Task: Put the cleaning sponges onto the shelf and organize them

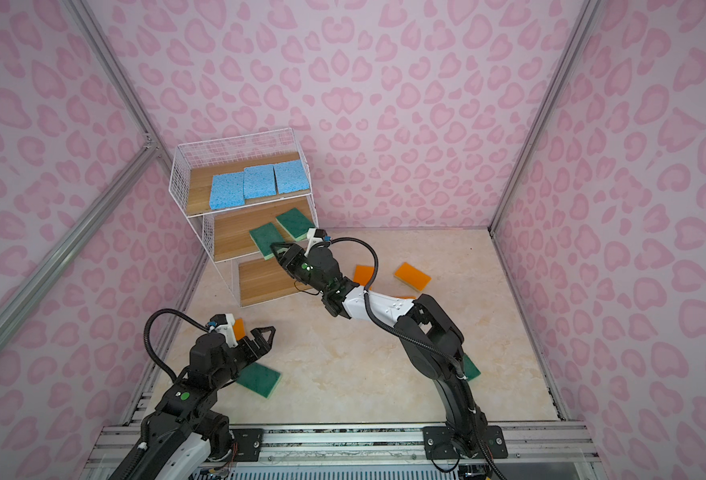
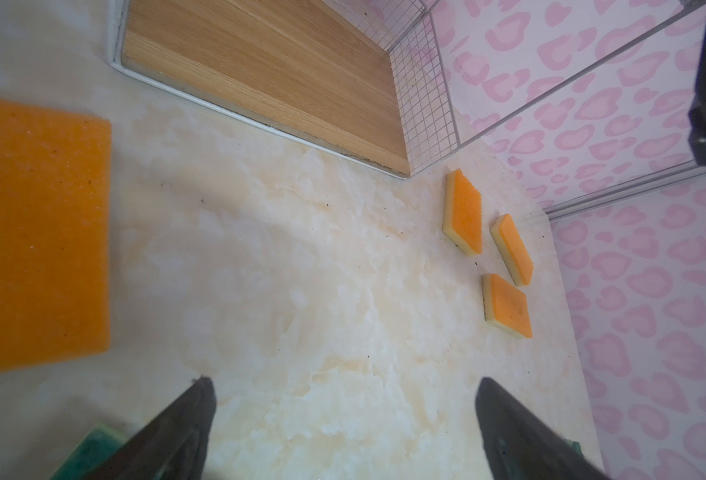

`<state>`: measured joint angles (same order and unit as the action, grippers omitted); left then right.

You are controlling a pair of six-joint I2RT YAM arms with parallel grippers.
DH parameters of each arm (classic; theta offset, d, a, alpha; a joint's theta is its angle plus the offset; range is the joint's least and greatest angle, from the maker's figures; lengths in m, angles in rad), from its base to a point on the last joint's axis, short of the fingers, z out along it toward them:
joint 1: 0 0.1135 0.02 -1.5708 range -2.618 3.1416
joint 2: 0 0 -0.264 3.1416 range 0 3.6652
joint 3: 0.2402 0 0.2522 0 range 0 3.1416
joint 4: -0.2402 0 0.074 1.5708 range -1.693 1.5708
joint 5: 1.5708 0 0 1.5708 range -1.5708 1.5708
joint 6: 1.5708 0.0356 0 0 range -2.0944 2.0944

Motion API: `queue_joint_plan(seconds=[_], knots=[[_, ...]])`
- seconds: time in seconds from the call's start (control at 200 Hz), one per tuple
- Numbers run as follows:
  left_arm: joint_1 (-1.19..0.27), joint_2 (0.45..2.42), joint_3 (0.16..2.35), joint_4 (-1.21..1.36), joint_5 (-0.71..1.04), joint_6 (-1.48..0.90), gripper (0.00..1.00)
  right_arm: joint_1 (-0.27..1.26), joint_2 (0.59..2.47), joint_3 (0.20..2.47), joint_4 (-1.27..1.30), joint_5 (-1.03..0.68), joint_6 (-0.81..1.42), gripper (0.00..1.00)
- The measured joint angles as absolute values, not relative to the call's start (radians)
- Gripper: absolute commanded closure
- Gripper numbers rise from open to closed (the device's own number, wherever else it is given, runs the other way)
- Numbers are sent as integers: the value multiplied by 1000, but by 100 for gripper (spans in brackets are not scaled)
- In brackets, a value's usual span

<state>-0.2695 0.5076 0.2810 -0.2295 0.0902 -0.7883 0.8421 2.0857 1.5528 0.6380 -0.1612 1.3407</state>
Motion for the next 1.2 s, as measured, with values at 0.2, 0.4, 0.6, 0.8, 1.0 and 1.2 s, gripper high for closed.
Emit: queue_joint_plan(seconds=[0.2,0.4,0.6,0.8,1.0,1.2], knots=[[-270,517,281,-228,93,-788,1,839,2098,1569,643,-157,1353,83],[-269,520,281,-218,98,-788,1,840,2105,1569,651,-147,1369,88],[-269,521,281,-214,102,-788,1,850,2106,1567,665,-95,1381,88],[-269,521,282,-214,106,-787,1,858,2120,1577,673,-46,1404,86],[-270,520,282,-214,109,-784,1,858,2120,1581,670,-2,1409,86],[-270,519,282,-214,109,-784,1,850,2120,1600,665,19,1415,86]])
